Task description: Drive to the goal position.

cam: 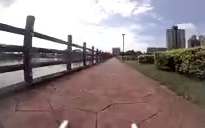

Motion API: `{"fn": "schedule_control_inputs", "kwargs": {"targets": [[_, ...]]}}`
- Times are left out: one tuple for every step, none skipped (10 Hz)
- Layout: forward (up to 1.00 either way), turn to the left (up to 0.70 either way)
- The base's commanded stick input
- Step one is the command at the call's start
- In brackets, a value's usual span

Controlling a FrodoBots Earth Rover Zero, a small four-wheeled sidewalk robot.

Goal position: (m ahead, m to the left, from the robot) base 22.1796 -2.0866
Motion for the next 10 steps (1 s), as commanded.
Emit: {"fn": "schedule_control_inputs", "kwargs": {"targets": [[1.0,0.0],[1.0,0.0],[1.0,0.0],[1.0,0.0],[1.0,0.0],[1.0,0.0],[1.0,0.0],[1.0,0.0],[1.0,0.0],[1.0,0.0]]}}
